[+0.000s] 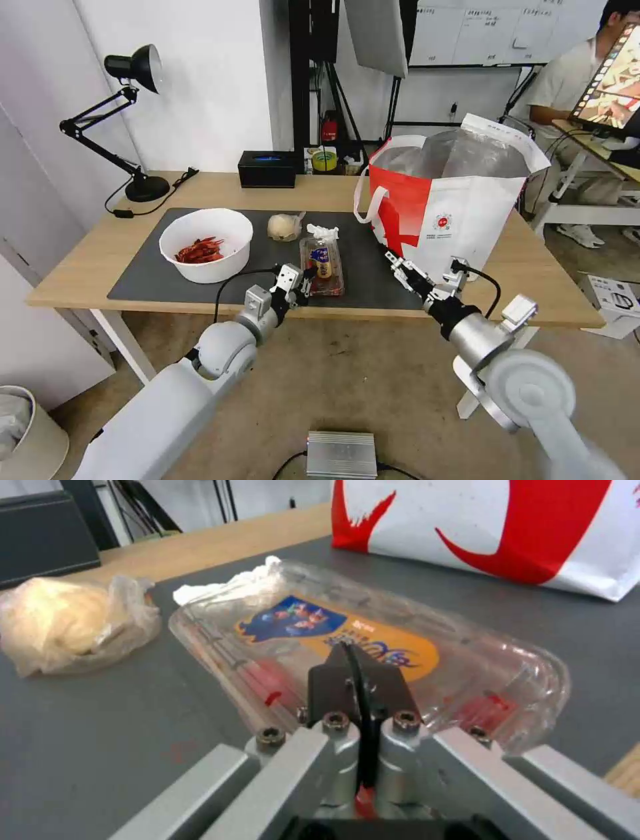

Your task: Pick up the trash from the table and place it into the takeout bag.

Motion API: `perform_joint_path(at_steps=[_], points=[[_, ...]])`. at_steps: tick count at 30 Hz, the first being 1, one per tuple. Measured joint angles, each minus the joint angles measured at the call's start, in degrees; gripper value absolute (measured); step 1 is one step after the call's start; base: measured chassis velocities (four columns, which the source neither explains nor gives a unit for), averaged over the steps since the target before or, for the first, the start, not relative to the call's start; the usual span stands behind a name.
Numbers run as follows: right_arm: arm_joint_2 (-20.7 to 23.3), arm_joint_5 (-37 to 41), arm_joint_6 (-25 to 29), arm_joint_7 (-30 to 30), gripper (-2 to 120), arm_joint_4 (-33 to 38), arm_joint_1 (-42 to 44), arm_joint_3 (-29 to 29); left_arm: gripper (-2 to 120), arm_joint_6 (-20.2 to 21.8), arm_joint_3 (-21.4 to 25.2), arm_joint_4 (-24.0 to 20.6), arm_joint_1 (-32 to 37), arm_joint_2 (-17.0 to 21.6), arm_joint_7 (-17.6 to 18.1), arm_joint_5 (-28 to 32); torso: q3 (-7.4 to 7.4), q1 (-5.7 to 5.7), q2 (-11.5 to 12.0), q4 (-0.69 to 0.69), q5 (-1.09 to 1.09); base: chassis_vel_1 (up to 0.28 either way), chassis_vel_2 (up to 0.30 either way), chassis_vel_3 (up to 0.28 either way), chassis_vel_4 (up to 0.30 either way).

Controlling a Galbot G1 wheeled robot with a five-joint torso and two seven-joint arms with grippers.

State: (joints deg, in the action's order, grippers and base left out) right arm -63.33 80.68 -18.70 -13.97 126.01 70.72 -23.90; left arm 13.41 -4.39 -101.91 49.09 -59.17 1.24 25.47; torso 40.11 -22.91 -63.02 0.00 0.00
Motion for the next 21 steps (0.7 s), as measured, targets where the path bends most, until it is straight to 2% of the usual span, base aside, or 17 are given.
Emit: perform_joint_path(at_steps=[21], points=[[-4.6,1.3,-0.1,-2.0,100,-11.5,-10.2,6.1,0,-0.1,-0.1,-0.2,0.8,-0.1,0.3,-0.7,0.0,0.0,0.0,0.0,0.0,0.0,0.0,0.0,0.0]])
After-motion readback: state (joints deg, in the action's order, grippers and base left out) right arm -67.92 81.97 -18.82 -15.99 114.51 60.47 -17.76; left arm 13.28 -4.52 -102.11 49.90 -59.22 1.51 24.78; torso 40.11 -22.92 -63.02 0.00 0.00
